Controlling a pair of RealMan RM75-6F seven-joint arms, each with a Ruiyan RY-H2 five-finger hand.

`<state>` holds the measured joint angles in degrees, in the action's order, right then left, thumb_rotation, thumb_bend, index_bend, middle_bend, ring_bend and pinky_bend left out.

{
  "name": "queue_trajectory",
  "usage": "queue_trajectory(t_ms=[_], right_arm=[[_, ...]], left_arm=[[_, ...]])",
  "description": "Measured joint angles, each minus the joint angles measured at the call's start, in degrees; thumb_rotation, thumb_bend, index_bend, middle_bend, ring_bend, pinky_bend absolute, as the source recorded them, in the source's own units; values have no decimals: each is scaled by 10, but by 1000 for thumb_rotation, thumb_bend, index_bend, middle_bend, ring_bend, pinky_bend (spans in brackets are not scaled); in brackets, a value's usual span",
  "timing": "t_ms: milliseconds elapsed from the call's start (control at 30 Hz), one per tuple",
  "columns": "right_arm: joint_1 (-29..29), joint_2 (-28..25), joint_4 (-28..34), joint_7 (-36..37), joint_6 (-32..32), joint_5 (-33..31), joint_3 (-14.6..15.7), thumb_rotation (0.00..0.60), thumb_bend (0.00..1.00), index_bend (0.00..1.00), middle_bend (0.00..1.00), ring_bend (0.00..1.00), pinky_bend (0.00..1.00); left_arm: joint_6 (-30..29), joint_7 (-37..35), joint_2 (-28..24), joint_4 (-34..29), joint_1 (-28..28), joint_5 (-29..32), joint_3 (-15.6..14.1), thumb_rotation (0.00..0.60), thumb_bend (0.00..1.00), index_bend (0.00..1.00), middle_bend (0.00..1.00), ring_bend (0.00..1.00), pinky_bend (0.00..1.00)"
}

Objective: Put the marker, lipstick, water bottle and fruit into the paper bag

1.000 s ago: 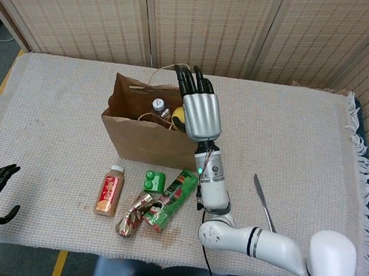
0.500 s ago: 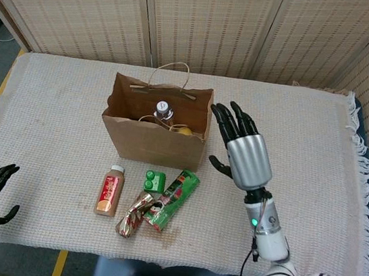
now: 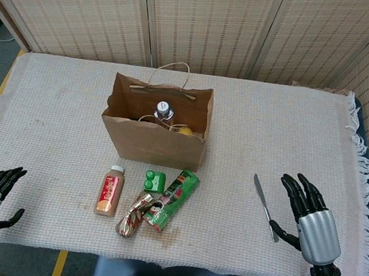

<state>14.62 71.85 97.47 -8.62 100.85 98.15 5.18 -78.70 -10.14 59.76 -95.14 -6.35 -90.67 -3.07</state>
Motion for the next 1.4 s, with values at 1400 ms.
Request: queue_trajectory(t_ms=[1400], right_arm=[[-29,0,2,75,-93,-5,-47,600,26,0,103,37,175]], left_arm=[[124,230,157,41,-178,-273,-30,600,367,0,0,0,63]])
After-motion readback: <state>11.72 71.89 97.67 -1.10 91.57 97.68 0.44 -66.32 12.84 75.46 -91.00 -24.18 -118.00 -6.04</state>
